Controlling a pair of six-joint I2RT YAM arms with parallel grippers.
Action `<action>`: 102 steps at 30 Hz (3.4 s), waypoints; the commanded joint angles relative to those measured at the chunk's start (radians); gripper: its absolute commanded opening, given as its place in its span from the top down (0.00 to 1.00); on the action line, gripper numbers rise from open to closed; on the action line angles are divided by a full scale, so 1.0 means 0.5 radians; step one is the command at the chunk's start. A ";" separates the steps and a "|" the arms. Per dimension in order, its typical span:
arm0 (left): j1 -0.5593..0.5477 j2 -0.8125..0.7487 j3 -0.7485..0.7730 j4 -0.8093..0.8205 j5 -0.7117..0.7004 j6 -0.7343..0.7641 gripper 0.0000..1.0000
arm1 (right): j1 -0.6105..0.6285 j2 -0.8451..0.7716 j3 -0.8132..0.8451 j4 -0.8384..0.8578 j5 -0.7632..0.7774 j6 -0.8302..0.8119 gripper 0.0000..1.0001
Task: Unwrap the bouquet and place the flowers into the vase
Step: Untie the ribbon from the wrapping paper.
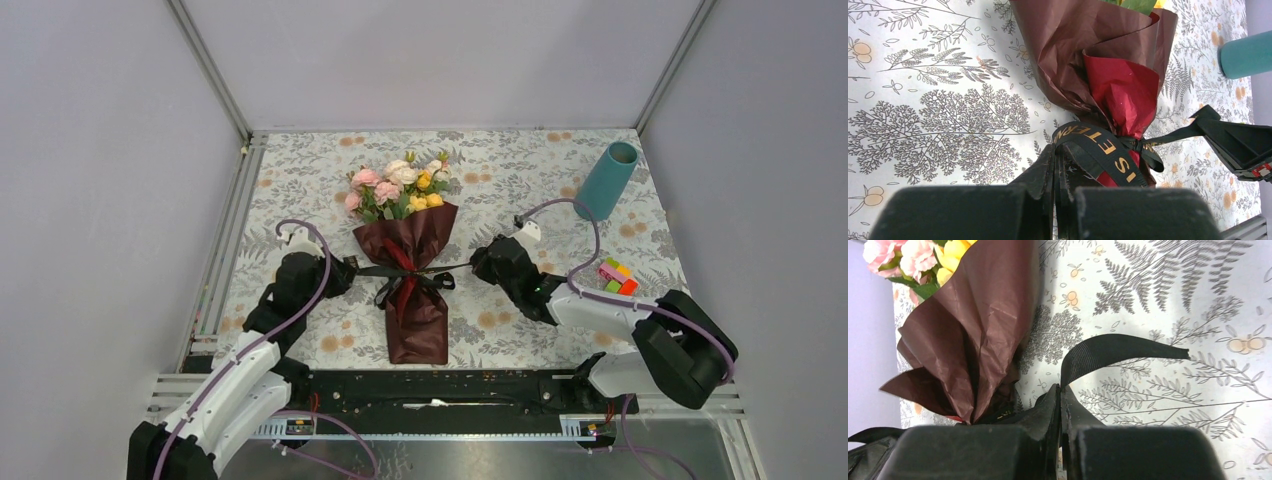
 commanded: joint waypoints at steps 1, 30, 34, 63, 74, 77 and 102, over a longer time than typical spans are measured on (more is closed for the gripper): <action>0.042 -0.023 0.101 -0.006 -0.073 -0.007 1.00 | -0.079 -0.107 -0.021 -0.125 0.166 -0.072 1.00; 0.251 -0.103 0.258 -0.306 -0.128 0.096 1.00 | -0.411 -0.363 -0.145 -0.332 0.105 -0.160 1.00; 0.288 -0.130 0.275 -0.339 -0.150 0.093 1.00 | -0.447 -0.408 -0.163 -0.348 0.105 -0.170 1.00; 0.548 -0.191 0.551 -0.750 -0.154 0.340 1.00 | -0.854 -0.759 -0.260 -0.602 -0.008 -0.358 1.00; 0.576 -0.164 0.647 -0.854 -0.259 0.483 1.00 | -0.993 -0.801 -0.269 -0.642 -0.057 -0.411 1.00; 0.579 -0.152 0.675 -0.871 -0.305 0.523 1.00 | -1.025 -0.816 -0.271 -0.654 -0.068 -0.429 1.00; 0.588 -0.074 0.829 -0.925 -0.550 0.709 1.00 | -1.170 -0.802 -0.256 -0.663 -0.127 -0.486 1.00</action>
